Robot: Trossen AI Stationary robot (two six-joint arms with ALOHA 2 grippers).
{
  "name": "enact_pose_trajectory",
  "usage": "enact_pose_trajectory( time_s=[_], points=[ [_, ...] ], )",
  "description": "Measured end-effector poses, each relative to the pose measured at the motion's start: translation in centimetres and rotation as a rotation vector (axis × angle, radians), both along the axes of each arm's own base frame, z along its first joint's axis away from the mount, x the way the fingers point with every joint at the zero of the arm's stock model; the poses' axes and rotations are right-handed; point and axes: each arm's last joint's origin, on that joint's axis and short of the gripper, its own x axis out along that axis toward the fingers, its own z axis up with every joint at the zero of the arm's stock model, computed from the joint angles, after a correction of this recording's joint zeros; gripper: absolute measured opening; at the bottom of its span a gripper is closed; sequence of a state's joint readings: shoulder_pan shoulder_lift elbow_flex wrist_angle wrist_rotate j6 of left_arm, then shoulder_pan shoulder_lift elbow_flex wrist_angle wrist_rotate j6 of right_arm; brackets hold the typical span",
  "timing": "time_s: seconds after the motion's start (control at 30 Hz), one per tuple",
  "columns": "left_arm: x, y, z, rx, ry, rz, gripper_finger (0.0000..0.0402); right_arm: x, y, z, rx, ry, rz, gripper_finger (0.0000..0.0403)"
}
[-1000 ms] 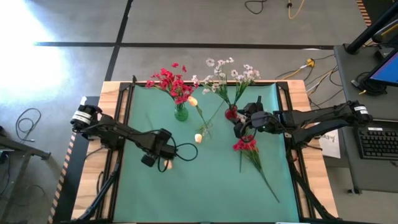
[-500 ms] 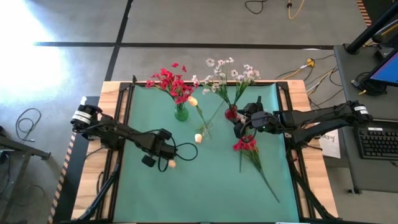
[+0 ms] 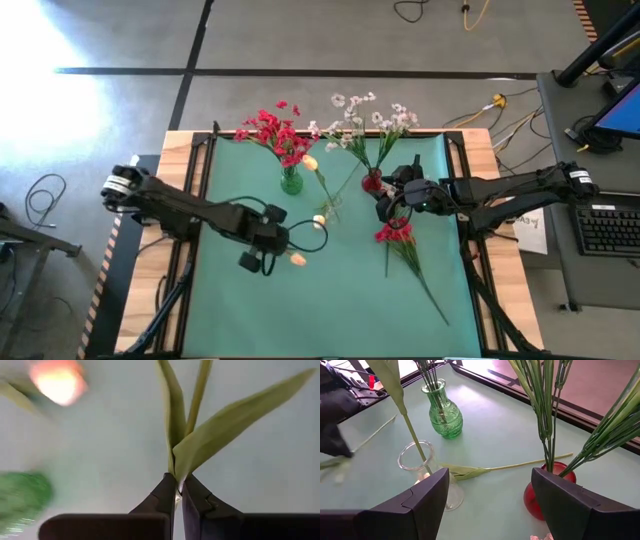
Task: Sort flowers into vase by color
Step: Put the left yellow flower into the transparent vase
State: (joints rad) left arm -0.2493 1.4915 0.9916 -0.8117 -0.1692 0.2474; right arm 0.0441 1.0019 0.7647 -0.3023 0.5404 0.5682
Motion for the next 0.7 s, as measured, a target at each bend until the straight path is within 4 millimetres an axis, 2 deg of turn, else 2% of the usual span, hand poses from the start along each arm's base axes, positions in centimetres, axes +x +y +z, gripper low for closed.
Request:
enact_pose_trajectory(
  time_s=[0.1,0.33,0.43,0.57,0.7],
  points=[
    [0.2,-0.1,3.5,-0.046,-0.169,0.004,0.0,0.0,0.0,0.0,0.0,0.001,0.0,0.0274],
    [-0.1,0.4,12.9,-0.215,-0.77,0.052,0.0,0.0,0.0,0.0,-0.001,0.0,0.0,0.0274],
    [-0.5,1.0,16.1,-0.302,-0.998,0.108,0.0,0.0,0.0,0.0,-0.001,0.001,-0.001,0.0274],
    [-0.8,2.0,18.3,-0.344,-1.184,0.225,0.0,0.0,0.0,0.0,0.0,0.0,-0.001,0.0274],
    [-0.1,2.7,18.6,-0.317,-1.255,0.303,0.0,0.0,0.0,0.0,0.0,-0.001,-0.001,0.0274]
  ],
)
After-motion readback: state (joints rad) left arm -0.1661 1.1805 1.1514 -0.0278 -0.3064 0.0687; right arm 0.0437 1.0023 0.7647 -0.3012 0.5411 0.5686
